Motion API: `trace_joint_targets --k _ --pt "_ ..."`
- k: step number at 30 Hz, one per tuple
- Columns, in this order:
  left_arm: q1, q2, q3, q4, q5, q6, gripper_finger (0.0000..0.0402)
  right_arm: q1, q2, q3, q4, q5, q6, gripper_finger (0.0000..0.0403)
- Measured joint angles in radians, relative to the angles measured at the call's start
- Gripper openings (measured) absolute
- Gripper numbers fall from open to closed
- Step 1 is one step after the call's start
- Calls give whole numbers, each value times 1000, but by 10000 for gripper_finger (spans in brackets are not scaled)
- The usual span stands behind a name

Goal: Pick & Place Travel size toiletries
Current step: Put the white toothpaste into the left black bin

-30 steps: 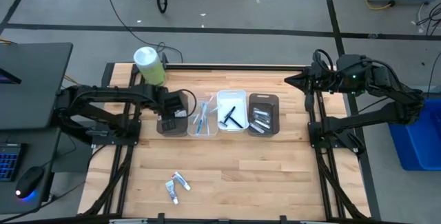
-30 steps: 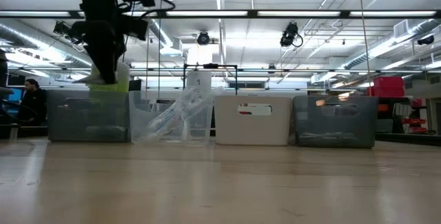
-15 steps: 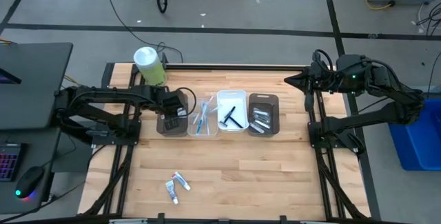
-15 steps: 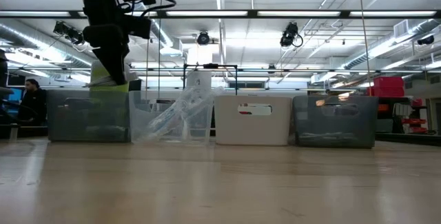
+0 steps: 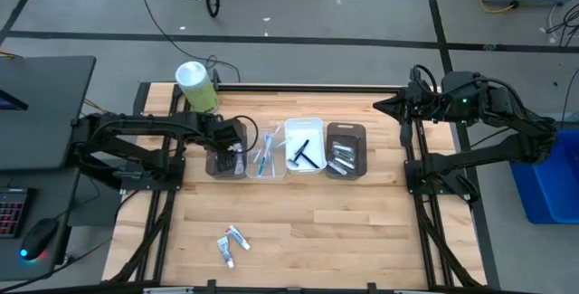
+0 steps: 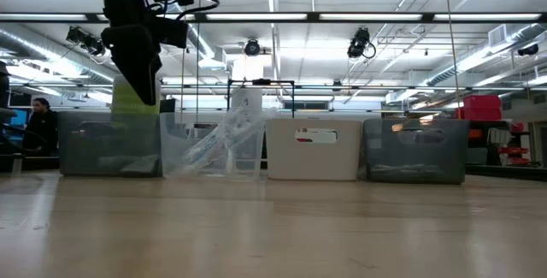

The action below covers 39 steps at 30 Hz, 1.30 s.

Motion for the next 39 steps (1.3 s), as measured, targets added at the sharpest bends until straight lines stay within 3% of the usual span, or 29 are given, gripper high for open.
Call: trace_joint_targets --k 4,12,27,39 --pt "-21 -12 0 20 56 0 212 0 0 0 0 0 0 14" --pt "-130 -35 83 -10 137 31 148 0 0 0 0 1 -3 14" --pt "-307 -33 181 13 175 35 73 0 0 0 0 7 -11 14" --pt "-497 12 182 187 189 28 24 0 0 0 29 7 -11 14"
